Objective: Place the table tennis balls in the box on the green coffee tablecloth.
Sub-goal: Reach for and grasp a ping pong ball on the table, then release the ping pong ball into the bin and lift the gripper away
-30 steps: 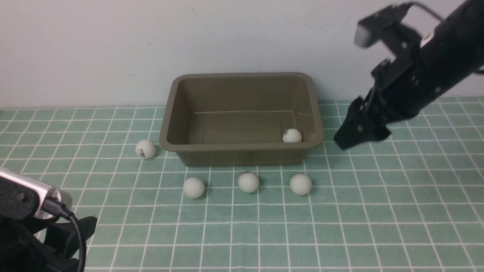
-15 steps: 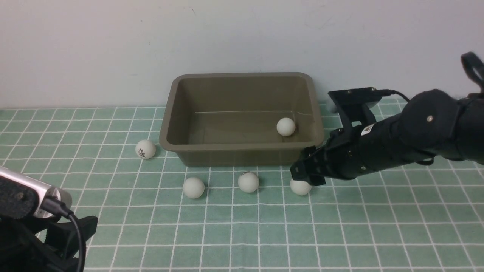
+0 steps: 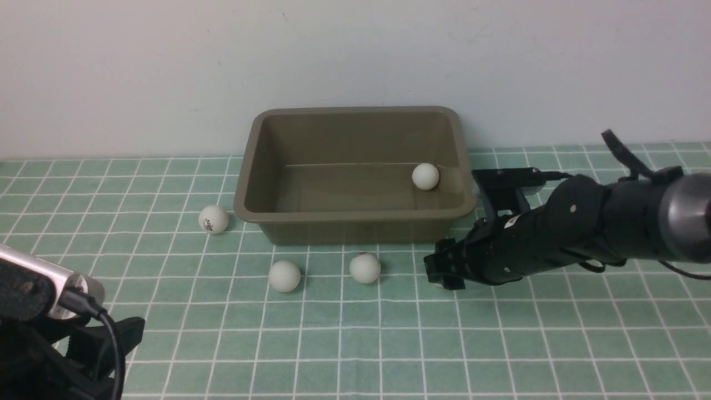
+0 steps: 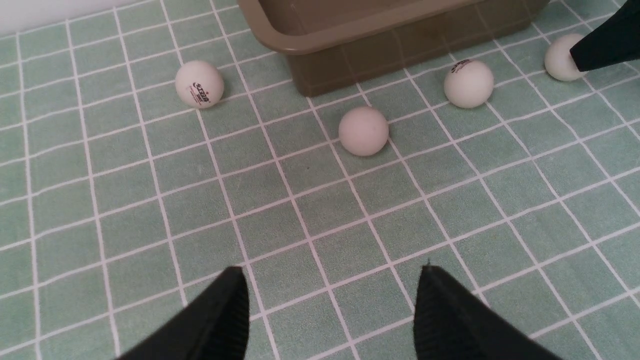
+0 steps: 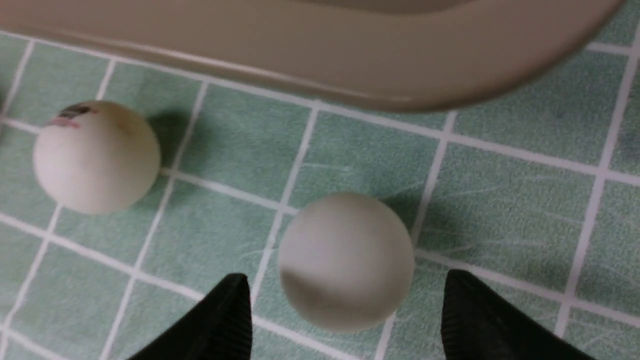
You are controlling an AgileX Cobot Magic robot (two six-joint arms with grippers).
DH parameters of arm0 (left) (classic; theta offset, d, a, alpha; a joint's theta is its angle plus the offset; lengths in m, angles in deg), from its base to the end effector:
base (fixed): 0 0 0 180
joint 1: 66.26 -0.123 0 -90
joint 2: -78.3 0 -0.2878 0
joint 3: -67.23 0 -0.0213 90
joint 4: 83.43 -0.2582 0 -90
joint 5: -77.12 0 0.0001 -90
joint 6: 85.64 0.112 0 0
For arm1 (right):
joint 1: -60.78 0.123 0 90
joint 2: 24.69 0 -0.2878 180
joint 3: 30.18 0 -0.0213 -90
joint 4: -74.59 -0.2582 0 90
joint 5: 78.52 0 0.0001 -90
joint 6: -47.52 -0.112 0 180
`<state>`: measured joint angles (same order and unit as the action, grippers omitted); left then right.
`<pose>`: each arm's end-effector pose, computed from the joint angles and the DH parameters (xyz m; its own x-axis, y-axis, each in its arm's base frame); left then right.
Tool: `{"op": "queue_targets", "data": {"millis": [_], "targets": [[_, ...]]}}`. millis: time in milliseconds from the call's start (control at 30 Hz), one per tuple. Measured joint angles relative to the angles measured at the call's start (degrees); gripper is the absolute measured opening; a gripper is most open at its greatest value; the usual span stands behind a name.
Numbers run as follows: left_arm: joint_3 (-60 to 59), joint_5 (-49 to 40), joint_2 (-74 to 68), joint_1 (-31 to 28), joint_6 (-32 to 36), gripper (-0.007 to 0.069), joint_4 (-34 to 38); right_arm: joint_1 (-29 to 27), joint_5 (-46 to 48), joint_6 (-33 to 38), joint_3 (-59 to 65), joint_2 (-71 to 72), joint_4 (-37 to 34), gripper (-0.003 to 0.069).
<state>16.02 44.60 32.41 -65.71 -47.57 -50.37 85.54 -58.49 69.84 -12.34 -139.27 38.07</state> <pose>0.1456 -0.0343 0.2571 -0.5288 0.1598 -0.8336 0.3388 0.9402 -0.0347 0.3368 0.1806 0.1325 -0.8675 -0.1666 -0.4687 -0.3259 0.9022 0.2825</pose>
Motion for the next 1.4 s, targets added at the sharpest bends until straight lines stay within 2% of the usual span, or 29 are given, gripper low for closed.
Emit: {"op": "queue_targets", "data": {"millis": [133,300,467,533,800,933,1033,1133,1233,1400], "targets": [[0.00,0.00,0.00,0.00,0.00,0.0406,0.00,0.00,-1.62,0.07,0.00,-1.72,-1.03,0.0461],[0.00,0.00,0.00,0.00,0.00,0.0406,0.00,0.00,-4.26,3.78,-0.11,-3.44,-3.56,0.0454],[0.00,0.00,0.00,0.00,0.00,0.0406,0.00,0.00,-4.65,6.08,-0.23,-4.64,-5.57,0.0371],[0.00,0.00,0.00,0.00,0.00,0.0406,0.00,0.00,-5.16,6.97,-0.50,-4.73,-5.61,0.0360],[0.00,-0.06,0.00,0.00,0.00,0.0406,0.00,-2.50,-1.57,5.02,-0.50,-1.10,2.42,0.0361],[0.00,-0.12,0.00,0.00,0.00,0.0406,0.19,-10.74,4.26,-1.96,-0.50,4.17,11.94,0.0361],[0.00,-0.16,0.00,0.00,0.00,0.0406,0.78,-12.39,4.91,-2.33,-0.50,6.05,14.75,0.0361],[0.00,-0.16,0.00,0.00,0.00,0.0406,1.04,-12.23,5.45,-0.79,-0.97,6.84,15.01,0.0361],[0.00,-0.10,0.00,0.00,0.00,0.0406,1.28,-8.58,6.78,6.51,-3.96,7.01,13.01,0.0361],[0.00,-0.06,0.00,0.00,0.00,0.0406,1.28,-4.43,7.11,10.91,-8.10,7.01,9.56,0.0361]]}}
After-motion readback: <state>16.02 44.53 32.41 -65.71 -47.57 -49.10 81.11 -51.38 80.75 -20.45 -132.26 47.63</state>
